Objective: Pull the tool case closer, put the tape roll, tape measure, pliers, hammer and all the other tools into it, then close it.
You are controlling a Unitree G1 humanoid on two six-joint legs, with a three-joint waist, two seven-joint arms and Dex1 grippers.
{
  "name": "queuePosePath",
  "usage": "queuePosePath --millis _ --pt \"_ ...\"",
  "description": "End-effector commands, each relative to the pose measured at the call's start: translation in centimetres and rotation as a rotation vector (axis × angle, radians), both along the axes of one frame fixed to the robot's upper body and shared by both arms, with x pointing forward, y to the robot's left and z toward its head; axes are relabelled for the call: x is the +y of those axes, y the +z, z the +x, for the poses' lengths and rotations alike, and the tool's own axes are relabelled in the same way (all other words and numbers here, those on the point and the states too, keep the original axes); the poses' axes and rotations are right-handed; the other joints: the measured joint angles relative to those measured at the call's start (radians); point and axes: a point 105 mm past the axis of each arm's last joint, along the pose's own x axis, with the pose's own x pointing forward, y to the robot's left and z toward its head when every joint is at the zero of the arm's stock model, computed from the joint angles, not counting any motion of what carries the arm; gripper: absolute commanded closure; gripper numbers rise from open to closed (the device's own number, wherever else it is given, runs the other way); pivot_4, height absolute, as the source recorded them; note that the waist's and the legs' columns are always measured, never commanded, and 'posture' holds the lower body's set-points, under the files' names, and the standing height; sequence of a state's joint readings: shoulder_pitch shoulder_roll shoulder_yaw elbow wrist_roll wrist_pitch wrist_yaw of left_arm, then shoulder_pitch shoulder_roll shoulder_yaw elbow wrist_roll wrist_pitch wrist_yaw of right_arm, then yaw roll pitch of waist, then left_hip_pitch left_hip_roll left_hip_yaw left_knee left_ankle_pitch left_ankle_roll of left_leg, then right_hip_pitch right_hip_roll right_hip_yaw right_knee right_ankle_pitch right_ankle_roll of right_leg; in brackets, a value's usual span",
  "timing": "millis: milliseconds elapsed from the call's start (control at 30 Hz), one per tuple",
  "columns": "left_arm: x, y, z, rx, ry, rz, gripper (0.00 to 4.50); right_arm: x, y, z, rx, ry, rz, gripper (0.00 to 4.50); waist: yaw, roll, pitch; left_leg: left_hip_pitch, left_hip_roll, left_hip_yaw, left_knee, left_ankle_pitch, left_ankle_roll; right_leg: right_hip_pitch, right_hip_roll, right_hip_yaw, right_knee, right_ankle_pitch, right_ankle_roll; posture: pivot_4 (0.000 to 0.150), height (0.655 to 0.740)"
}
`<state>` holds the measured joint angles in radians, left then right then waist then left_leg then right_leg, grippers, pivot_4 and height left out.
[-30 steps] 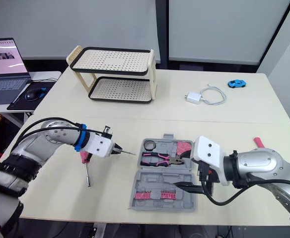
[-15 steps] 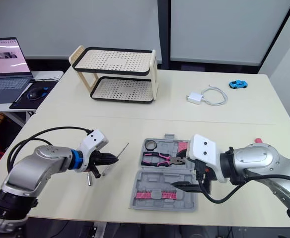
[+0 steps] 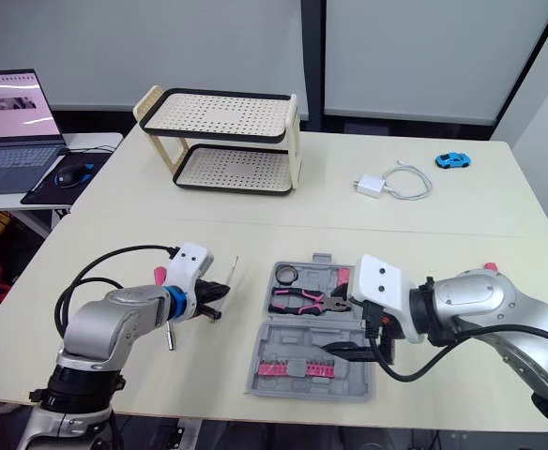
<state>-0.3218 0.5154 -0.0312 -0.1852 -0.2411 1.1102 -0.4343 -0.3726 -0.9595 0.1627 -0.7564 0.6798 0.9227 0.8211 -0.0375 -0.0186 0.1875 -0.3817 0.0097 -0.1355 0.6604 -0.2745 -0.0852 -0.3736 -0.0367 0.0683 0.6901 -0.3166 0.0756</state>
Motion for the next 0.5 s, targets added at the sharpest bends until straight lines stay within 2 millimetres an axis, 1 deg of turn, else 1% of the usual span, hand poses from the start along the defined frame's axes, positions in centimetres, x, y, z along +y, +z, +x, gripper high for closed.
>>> queuePosePath --millis 33,167,233,300,500 --pt "0.2 -0.6 0.1 -0.003 0.021 0.009 4.4 -0.1 0.5 0.5 -0.063 -0.011 0.003 0.0 0.001 0.0 0.0 0.0 0.0 0.0 0.0 0.0 0.0 0.0 0.0 0.0 0.0 0.0 0.0 0.15 0.735" --pt "0.2 -1.4 -0.3 0.033 0.036 -0.023 4.4 -0.3 0.4 0.6 -0.07 -0.022 0.003 0.0 0.002 0.0 0.0 0.0 0.0 0.0 0.0 0.0 0.0 0.0 0.0 0.0 0.0 0.0 0.0 0.15 0.735" --pt "0.4 -1.4 -0.4 0.032 0.03 -0.038 3.69 -0.3 0.4 0.5 -0.069 -0.026 0.006 0.0 0.002 0.0 0.0 0.0 0.0 0.0 0.0 0.0 0.0 0.0 0.0 0.0 0.0 0.0 0.0 0.15 0.735" --pt "0.5 -1.2 -0.6 0.019 0.011 -0.041 3.2 -0.4 0.4 0.5 -0.068 -0.031 0.008 0.0 0.002 0.0 0.0 0.0 0.0 0.0 0.0 0.0 0.0 0.0 0.0 0.0 -0.001 0.0 0.0 0.15 0.735" --pt "1.3 0.2 -2.1 -0.028 -0.043 -0.055 1.4 -0.7 0.6 0.4 -0.074 -0.047 0.019 0.0 0.002 0.0 0.0 0.0 0.0 0.0 -0.001 0.0 0.0 0.0 0.0 0.0 -0.001 0.0 0.0 0.15 0.735"
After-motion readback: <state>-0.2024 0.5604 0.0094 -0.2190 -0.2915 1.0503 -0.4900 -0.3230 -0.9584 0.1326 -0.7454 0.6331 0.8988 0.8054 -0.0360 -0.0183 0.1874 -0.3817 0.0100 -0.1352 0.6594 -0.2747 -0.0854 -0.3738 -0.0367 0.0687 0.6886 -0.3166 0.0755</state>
